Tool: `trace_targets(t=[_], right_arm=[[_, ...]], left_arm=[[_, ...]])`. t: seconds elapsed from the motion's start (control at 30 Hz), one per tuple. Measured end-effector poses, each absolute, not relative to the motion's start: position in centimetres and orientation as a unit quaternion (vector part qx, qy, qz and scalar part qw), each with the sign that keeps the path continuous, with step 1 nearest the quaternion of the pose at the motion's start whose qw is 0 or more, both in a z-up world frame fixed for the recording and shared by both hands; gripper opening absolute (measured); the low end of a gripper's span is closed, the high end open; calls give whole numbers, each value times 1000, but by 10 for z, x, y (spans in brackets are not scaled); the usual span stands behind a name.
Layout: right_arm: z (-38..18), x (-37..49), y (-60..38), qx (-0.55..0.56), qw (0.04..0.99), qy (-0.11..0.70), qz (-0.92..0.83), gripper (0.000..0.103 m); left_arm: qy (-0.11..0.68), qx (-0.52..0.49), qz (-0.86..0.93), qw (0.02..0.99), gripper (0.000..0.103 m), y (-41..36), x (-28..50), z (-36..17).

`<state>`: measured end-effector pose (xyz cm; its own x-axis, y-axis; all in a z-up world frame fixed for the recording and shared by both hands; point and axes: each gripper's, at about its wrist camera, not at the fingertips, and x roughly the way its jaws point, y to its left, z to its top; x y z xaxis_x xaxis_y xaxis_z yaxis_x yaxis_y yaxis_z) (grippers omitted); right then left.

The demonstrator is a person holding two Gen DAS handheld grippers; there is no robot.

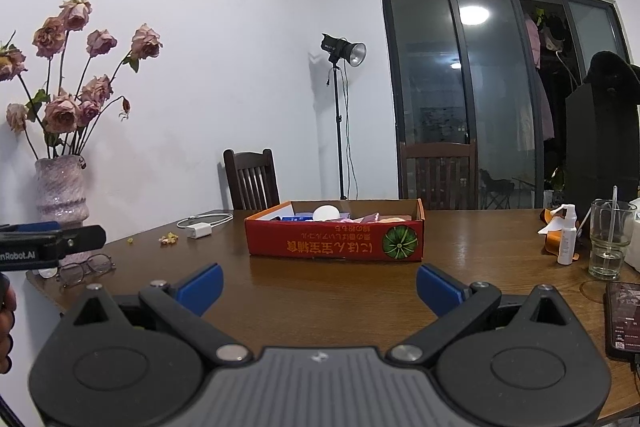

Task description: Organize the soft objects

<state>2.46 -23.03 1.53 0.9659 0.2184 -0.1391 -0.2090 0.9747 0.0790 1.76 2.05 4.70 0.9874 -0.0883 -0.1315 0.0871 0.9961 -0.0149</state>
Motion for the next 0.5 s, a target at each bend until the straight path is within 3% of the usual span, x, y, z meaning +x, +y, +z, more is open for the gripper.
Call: trace_targets(t=[0.5], right_arm=[[13,25,-231,31,991,77,105,103]], left_arm=[[66,-3,-45,997,103,20,17,48]])
